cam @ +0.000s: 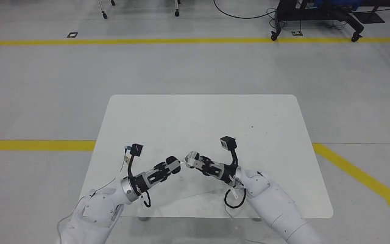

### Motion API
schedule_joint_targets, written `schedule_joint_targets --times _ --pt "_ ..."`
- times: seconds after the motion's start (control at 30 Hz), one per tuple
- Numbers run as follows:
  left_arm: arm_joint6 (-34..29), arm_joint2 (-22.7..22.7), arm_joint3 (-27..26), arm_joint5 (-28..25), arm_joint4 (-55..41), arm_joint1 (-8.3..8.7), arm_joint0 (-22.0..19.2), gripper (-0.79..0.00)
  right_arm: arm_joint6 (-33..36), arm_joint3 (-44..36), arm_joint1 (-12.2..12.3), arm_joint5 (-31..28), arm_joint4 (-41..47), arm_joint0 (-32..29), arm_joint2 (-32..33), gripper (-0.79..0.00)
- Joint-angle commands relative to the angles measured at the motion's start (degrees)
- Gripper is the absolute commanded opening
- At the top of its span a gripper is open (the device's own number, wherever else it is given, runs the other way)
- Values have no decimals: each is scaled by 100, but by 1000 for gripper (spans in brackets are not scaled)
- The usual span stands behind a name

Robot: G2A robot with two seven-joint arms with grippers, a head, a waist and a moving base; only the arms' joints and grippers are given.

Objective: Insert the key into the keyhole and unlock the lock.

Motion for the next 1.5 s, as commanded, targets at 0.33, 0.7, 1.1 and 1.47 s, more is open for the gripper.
schedule_joint_targets --times 0.33,0.7,1.1,1.47 --pt "-806 116 169 -50 -98 56 -136 -785 917 46 154 0 201 -91 242 -499" --pt "-899 274 285 -32 -28 61 -301 -785 917 -170 313 0 343 -76 -114 -594" --pt "-867 294 348 -60 -85 84 -335 -785 952 -191 487 35 546 96 -515 -760" --pt "-845 295 329 -98 -126 109 -311 -785 917 -165 574 0 677 207 -713 -785"
